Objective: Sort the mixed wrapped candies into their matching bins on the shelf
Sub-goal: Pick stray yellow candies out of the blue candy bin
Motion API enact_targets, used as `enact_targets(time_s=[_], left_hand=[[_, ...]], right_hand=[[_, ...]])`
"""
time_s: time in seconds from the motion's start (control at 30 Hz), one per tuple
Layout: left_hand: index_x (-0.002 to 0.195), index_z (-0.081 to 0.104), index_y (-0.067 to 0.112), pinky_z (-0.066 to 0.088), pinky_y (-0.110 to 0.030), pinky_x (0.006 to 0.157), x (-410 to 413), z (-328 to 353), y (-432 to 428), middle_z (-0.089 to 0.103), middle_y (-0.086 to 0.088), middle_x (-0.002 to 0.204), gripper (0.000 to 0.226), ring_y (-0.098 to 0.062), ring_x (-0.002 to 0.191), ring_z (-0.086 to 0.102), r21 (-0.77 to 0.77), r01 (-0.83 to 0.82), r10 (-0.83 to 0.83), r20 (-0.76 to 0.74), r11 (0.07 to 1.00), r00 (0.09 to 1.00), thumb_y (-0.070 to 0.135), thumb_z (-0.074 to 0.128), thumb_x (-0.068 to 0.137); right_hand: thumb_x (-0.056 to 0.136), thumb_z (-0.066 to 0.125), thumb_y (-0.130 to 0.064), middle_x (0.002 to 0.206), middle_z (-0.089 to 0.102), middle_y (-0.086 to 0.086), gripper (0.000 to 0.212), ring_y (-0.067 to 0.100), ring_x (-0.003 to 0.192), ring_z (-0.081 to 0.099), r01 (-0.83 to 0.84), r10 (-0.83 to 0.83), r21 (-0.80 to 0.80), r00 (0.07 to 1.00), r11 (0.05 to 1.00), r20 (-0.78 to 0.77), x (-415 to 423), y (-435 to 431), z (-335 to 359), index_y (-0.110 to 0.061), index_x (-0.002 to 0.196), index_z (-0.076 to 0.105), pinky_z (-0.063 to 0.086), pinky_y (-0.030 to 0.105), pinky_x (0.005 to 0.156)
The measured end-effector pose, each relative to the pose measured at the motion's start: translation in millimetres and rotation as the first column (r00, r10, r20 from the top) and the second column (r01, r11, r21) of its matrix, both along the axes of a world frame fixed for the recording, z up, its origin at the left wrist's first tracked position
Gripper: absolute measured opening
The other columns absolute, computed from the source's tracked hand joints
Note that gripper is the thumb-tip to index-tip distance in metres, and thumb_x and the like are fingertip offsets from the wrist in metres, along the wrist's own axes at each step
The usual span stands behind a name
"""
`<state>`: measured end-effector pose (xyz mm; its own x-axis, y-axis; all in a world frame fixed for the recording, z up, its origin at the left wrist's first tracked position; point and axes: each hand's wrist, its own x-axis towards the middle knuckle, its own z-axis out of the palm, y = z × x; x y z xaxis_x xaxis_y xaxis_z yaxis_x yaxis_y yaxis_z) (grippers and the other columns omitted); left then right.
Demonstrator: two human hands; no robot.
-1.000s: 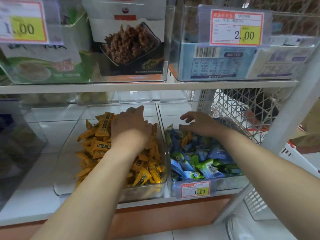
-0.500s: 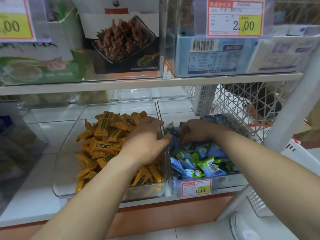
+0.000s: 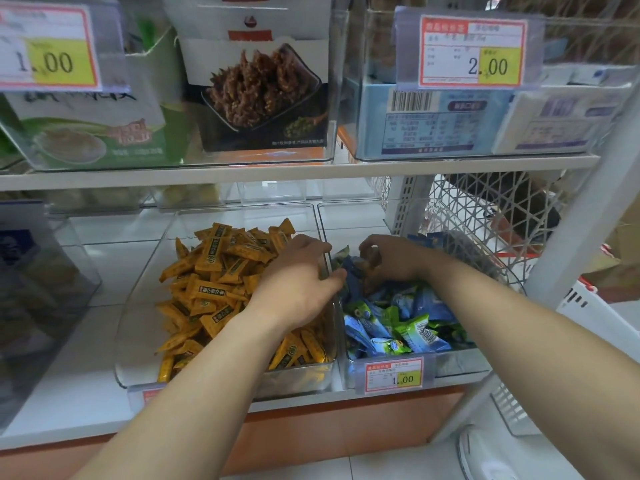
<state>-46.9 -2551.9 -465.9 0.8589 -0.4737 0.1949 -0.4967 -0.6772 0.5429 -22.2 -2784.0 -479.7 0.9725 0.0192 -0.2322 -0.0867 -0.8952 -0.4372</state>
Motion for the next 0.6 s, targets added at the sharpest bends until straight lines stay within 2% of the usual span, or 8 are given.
enact_targets(time_s=[0.03, 0.13, 0.2, 0.27, 0.37, 0.43, 0.5, 0.6], left_hand=[[0.142, 0.049, 0.024, 0.040, -0.025, 0.092, 0.1, 0.1, 0.2, 0.042, 0.002, 0.143, 0.057, -0.020, 0.122, 0.051, -0.004, 0.004, -0.004, -0.003, 1.000, 1.000, 0.051, 0.059, 0.093], [0.142, 0.050, 0.025, 0.039, -0.026, 0.094, 0.8, 0.2, 0.5, 0.042, 0.002, 0.143, 0.057, -0.021, 0.123, 0.050, -0.012, 0.006, -0.007, -0.013, 1.000, 1.000, 0.051, 0.059, 0.092], [0.141, 0.050, 0.026, 0.037, -0.025, 0.094, 1.8, -0.1, 0.0, 0.042, 0.001, 0.145, 0.057, -0.021, 0.126, 0.048, -0.014, 0.003, -0.003, -0.019, 1.000, 1.000, 0.051, 0.059, 0.092], [0.141, 0.050, 0.027, 0.035, -0.024, 0.094, 2.4, -0.1, -0.7, 0.041, 0.001, 0.147, 0.056, -0.022, 0.129, 0.046, -0.014, 0.004, -0.004, -0.026, 1.000, 1.000, 0.052, 0.059, 0.092], [0.141, 0.050, 0.027, 0.033, -0.024, 0.093, 2.0, 0.7, -1.5, 0.040, 0.001, 0.148, 0.055, -0.022, 0.131, 0.044, -0.014, -0.001, 0.001, -0.038, 1.000, 0.999, 0.051, 0.059, 0.092], [0.140, 0.050, 0.027, 0.033, -0.024, 0.092, 1.3, 1.3, -2.1, 0.040, 0.001, 0.147, 0.055, -0.022, 0.131, 0.044, -0.014, -0.007, 0.007, -0.037, 1.000, 0.999, 0.050, 0.059, 0.092], [0.141, 0.050, 0.026, 0.034, -0.024, 0.092, 0.1, 1.8, -2.2, 0.040, 0.001, 0.146, 0.055, -0.022, 0.129, 0.045, -0.011, -0.005, 0.005, -0.036, 1.000, 0.999, 0.050, 0.059, 0.092], [0.141, 0.050, 0.027, 0.033, -0.023, 0.092, -1.3, 2.9, -0.6, 0.041, 0.002, 0.146, 0.055, -0.021, 0.128, 0.046, -0.013, 0.001, -0.002, -0.042, 1.000, 0.999, 0.050, 0.059, 0.092]], right_hand=[[0.068, 0.090, -0.027, 0.108, 0.062, -0.004, 0.070, 0.011, 0.090, 0.059, 0.011, -0.012, 0.038, 0.999, 0.999, 0.033, -1.3, -2.2, 1.2, -0.026, 0.127, 0.053, 0.040, 0.020, 0.062], [0.074, 0.086, -0.027, 0.094, 0.070, -0.006, 0.042, 0.007, 0.083, 0.066, 0.063, -0.093, 0.160, 0.977, 0.985, 0.190, -6.7, -12.5, 7.4, -0.032, 0.109, 0.062, 0.048, 0.019, 0.062], [0.078, 0.084, -0.023, 0.094, 0.073, -0.006, 0.030, 0.008, 0.085, 0.068, 0.066, -0.126, 0.238, 0.962, 0.969, 0.244, -11.9, -21.2, 11.7, -0.032, 0.101, 0.067, 0.055, 0.023, 0.072], [0.081, 0.081, -0.020, 0.094, 0.074, -0.006, 0.020, 0.005, 0.086, 0.068, 0.043, -0.109, 0.259, 0.964, 0.965, 0.244, -18.2, -27.8, 13.8, -0.030, 0.096, 0.071, 0.056, 0.027, 0.080], [0.090, 0.071, -0.020, 0.093, 0.071, -0.016, 0.013, -0.003, 0.083, 0.065, 0.034, -0.083, 0.250, 0.978, 0.968, 0.190, -25.3, -27.1, 15.9, -0.033, 0.094, 0.073, 0.049, 0.020, 0.072], [0.094, 0.063, -0.023, 0.095, 0.067, -0.021, 0.016, -0.001, 0.087, 0.063, -0.012, 0.001, 0.110, 0.995, 0.994, 0.097, -26.3, -20.3, 19.2, -0.035, 0.094, 0.074, 0.045, 0.017, 0.070], [0.092, 0.063, -0.039, 0.096, 0.070, -0.017, 0.011, 0.007, 0.091, 0.065, -0.080, 0.080, -0.007, 0.996, 0.997, -0.034, -25.3, -17.8, 21.6, -0.035, 0.094, 0.074, 0.047, 0.023, 0.076], [0.079, 0.072, -0.060, 0.100, 0.073, -0.014, 0.031, 0.009, 0.097, 0.066, -0.175, 0.174, 0.008, 0.972, 0.984, -0.157, -30.6, -21.6, 26.0, -0.035, 0.097, 0.075, 0.050, 0.034, 0.091]])
